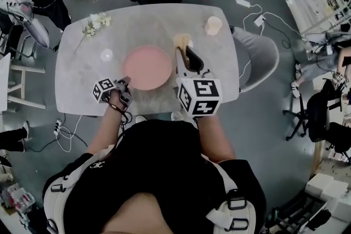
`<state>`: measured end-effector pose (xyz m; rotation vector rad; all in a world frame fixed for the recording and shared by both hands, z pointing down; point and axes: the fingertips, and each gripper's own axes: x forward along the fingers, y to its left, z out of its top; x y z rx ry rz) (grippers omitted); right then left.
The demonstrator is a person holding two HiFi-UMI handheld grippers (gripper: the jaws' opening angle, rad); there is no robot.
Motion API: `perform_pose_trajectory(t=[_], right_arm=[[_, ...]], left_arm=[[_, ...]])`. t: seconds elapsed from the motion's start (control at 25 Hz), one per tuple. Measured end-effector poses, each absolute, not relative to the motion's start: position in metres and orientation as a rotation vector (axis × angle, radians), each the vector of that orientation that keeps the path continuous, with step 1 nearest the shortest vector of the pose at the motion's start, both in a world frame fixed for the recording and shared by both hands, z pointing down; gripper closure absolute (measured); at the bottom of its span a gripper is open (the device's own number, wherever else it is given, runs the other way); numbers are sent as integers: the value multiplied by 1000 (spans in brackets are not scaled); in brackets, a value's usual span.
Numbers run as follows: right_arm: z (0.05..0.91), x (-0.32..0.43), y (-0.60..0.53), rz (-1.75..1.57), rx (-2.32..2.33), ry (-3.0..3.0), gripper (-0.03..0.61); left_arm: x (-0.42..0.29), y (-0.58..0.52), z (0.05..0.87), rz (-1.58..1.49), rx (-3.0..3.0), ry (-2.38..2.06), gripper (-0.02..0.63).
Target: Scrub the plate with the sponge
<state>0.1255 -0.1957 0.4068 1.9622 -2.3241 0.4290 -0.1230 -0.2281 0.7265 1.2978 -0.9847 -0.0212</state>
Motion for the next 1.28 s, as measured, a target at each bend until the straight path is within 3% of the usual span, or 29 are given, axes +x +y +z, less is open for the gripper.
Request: perform_pose_trajectory(t=[0.28, 0.72, 0.96, 1.12, 1.28], right_arm=[[407, 139, -191, 411, 1995, -2283, 505], [411, 136, -198, 421, 1991, -2290, 505], [415, 133, -206, 438, 1986, -2311, 505], [413, 127, -212, 413, 1992, -2347, 505], [402, 120, -213, 262, 2039, -2394, 505]], left_arm=[[-129, -215, 768, -19, 1148, -1016, 551], [-159, -215, 772, 334, 1186, -1266, 545], [-187, -261, 661, 511, 1589, -1675, 545], [-171, -289, 568, 390, 1909, -1819, 556], [-144, -286, 481, 235, 2180, -1814, 606]])
